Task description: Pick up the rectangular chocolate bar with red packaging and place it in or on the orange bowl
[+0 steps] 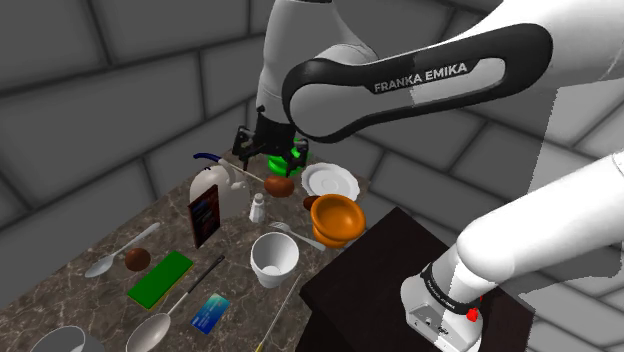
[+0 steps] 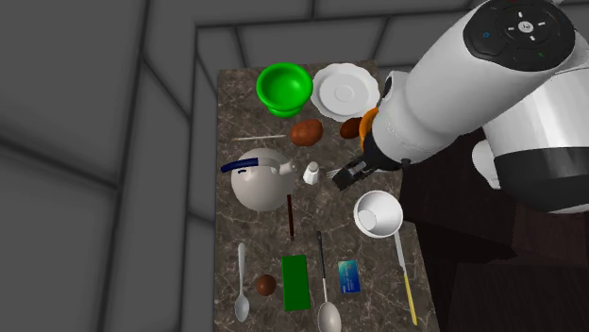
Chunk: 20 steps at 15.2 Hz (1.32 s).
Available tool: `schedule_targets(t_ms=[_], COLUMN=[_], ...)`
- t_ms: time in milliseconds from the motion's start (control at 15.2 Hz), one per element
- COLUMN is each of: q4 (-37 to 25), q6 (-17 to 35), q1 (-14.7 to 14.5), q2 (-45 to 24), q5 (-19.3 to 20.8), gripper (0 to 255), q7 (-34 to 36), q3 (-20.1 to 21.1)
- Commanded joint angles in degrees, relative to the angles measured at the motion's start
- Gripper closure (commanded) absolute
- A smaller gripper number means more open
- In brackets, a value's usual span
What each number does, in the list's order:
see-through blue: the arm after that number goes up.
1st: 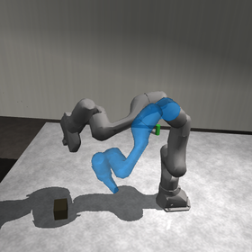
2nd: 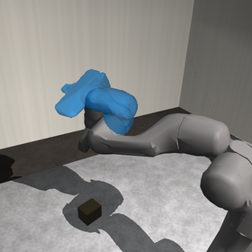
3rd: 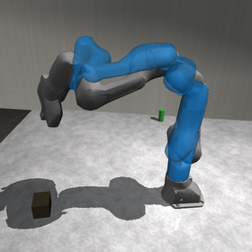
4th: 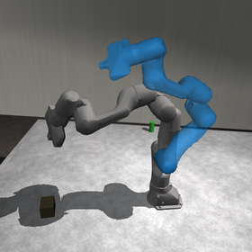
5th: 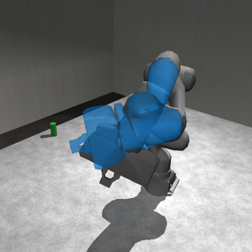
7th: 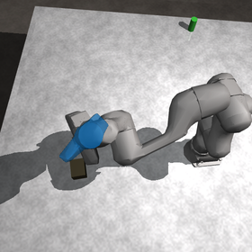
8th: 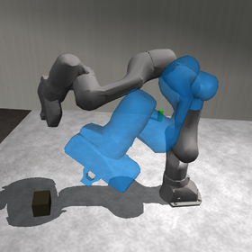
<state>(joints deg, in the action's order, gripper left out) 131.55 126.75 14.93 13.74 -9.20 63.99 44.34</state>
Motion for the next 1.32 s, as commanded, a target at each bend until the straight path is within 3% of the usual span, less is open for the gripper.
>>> schedule_targets(t_ms=[0,132,264,396,594,792,1254], q4=[-1.7,-4.6,-8.0,-11.7,-17.9,-24.6,-25.3], q6=[2.6,4.3,5.2,5.5,5.4,5.2,8.0], q1=[1.9,3.3,2.9,0.5,-4.8,-9.7,-11.8], q2=[-5.4,-12.2,-19.4,-26.1,-34.5,-41.7,-45.6], q5=[3.5,9.4,16.3,22.4,28.3,31.6,34.4], gripper=[0,0,0,0,0,0,0], q7=[7.9,16.6,25.6,33.7,43.0,50.0,52.1], q3=[3.3,5.8,6.4,4.8,0.5,-3.8,-6.2])
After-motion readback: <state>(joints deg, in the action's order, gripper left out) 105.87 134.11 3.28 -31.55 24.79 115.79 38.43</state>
